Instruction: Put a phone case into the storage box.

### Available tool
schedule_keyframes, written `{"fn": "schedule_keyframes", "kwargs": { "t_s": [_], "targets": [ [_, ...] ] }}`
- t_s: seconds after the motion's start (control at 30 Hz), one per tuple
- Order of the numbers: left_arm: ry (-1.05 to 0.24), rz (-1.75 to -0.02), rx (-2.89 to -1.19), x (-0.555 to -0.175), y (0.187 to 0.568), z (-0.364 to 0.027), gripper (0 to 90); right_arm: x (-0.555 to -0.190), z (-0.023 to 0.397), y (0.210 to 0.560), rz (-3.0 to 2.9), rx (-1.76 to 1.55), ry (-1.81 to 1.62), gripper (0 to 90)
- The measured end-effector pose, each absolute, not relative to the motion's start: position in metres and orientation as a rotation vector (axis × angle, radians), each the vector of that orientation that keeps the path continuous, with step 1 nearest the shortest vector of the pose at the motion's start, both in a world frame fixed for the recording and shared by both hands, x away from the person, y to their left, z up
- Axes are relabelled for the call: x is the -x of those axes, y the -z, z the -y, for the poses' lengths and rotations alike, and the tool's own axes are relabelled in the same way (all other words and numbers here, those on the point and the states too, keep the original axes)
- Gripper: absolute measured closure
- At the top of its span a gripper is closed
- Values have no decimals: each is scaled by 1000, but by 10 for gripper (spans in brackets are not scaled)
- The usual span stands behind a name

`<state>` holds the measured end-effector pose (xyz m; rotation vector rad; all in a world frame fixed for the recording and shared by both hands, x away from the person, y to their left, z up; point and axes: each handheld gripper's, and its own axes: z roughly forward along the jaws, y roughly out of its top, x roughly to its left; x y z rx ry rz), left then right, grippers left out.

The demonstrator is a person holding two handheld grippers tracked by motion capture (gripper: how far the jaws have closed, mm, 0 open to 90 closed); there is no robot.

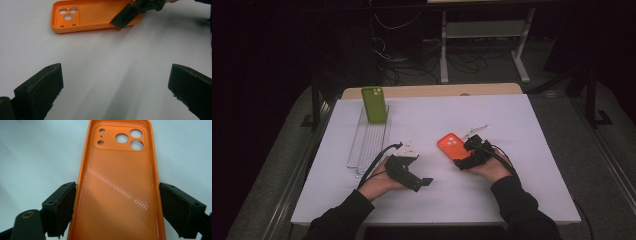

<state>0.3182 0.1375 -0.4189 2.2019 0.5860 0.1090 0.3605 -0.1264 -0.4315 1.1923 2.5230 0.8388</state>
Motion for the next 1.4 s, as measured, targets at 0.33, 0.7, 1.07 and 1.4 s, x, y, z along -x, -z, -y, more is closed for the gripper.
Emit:
{"fn": "schedule_keyframes", "kwargs": {
  "t_s": [0.33, 0.7, 1.07, 1.4],
  "targets": [
    [-113, -577, -2207, -320, 415, -136, 0, -363, 136, 425, -2578, -1090, -889, 158],
    [-137, -504, -2230, -333, 392, -129, 0, -367, 155, 405, -2653, -943, -993, 157],
    [-111, -350, -2282, -354, 381, -130, 0, -367, 168, 390, -2732, -728, -1018, 157],
    [-111, -196, -2342, -374, 369, -130, 0, -368, 162, 379, -2810, -479, -1027, 157]
  ]
}}
